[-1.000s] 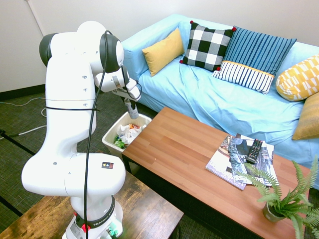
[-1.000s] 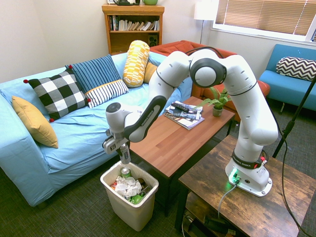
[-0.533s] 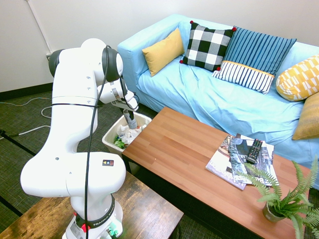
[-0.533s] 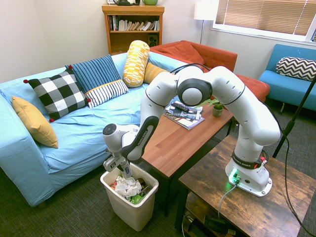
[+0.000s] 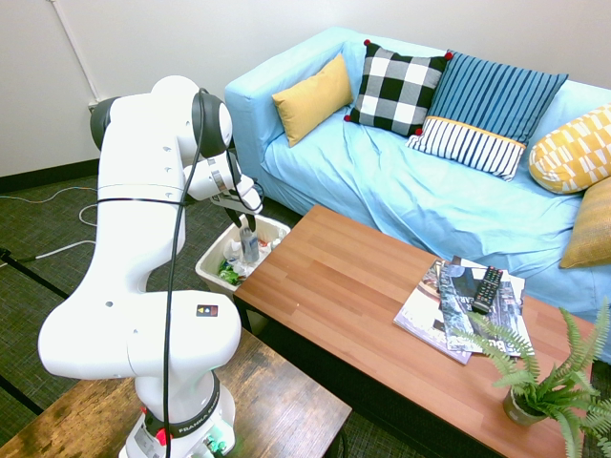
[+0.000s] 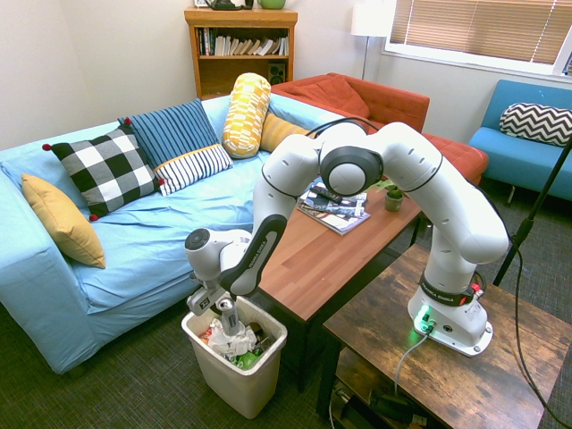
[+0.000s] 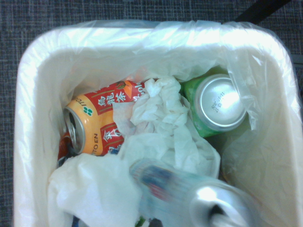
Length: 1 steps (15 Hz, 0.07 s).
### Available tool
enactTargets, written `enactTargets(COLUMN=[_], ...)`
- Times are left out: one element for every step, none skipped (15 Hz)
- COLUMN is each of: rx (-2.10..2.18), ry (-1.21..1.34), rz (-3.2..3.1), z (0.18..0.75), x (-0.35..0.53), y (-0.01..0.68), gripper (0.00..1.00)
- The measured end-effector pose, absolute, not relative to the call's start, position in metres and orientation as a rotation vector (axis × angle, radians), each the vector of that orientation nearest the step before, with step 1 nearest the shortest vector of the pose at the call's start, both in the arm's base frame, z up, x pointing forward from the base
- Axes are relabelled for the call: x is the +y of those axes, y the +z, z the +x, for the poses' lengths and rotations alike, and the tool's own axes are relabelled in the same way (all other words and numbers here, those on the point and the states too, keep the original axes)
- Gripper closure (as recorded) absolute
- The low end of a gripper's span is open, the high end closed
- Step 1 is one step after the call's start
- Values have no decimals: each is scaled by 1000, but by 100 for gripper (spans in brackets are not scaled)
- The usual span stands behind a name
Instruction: Throw the can in the trash bin
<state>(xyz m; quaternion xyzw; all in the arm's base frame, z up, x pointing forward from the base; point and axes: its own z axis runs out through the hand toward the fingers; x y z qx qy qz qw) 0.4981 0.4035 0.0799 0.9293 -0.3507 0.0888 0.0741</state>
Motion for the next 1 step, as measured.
enactTargets(rx=[-1061], ry=[279], rz=[2787], z=[497], x=[406], y=[84], gripper=[0])
